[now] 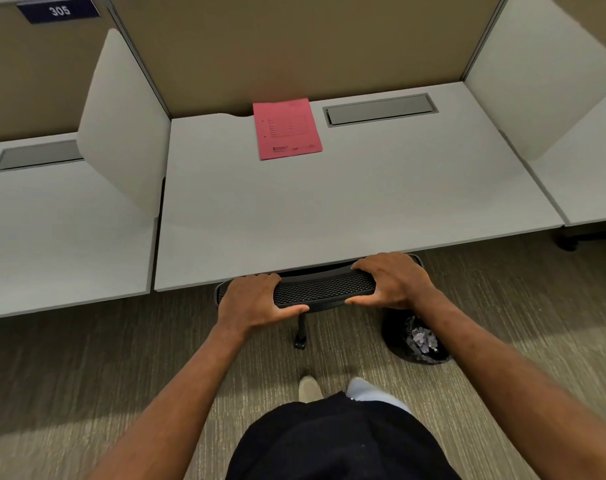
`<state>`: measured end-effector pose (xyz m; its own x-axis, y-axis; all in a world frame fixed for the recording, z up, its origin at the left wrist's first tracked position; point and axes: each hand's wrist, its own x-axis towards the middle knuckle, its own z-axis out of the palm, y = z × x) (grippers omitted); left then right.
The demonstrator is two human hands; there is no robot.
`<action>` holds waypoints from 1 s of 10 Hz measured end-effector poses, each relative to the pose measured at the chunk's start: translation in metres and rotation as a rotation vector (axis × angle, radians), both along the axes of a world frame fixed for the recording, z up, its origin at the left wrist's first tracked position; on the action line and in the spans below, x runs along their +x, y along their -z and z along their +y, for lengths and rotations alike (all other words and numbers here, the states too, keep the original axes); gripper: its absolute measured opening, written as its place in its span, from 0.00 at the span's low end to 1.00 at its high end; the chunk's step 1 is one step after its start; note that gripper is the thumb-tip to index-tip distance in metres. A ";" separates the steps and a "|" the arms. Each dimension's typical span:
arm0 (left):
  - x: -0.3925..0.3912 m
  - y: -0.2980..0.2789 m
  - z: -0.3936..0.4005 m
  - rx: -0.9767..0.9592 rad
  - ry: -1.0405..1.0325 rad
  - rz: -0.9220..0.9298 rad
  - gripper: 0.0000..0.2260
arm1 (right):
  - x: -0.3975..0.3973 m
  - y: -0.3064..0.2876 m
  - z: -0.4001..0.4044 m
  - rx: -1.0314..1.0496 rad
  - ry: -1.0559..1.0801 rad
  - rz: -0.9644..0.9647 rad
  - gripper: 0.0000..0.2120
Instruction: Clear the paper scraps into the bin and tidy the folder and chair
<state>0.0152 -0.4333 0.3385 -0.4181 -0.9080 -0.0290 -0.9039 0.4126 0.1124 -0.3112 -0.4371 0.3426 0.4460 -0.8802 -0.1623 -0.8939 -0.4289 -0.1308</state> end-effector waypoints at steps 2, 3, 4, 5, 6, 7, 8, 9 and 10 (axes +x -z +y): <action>-0.001 0.000 0.000 0.037 -0.015 0.000 0.39 | -0.001 -0.002 0.000 -0.006 0.002 0.004 0.41; 0.000 0.000 -0.003 0.098 -0.011 0.031 0.40 | -0.002 -0.002 0.001 0.016 0.015 -0.026 0.42; 0.002 0.000 -0.006 0.159 -0.002 0.077 0.41 | -0.005 -0.004 0.001 0.079 0.039 -0.085 0.46; 0.004 -0.004 -0.015 0.257 -0.034 0.153 0.40 | -0.005 -0.010 -0.002 0.162 0.093 -0.154 0.46; 0.004 -0.010 -0.026 0.320 -0.065 0.116 0.42 | -0.004 -0.015 -0.009 0.204 0.136 -0.164 0.44; 0.001 -0.017 -0.045 0.334 -0.094 0.036 0.40 | -0.001 -0.022 -0.022 0.256 0.192 -0.161 0.42; -0.003 -0.027 -0.055 0.309 -0.107 -0.002 0.37 | 0.000 -0.031 -0.031 0.285 0.227 -0.141 0.42; -0.005 -0.041 -0.069 0.210 -0.152 -0.069 0.34 | -0.004 -0.041 -0.044 0.292 0.271 -0.086 0.40; -0.004 -0.046 -0.076 0.167 -0.189 -0.123 0.34 | -0.010 -0.043 -0.050 0.257 0.284 -0.028 0.39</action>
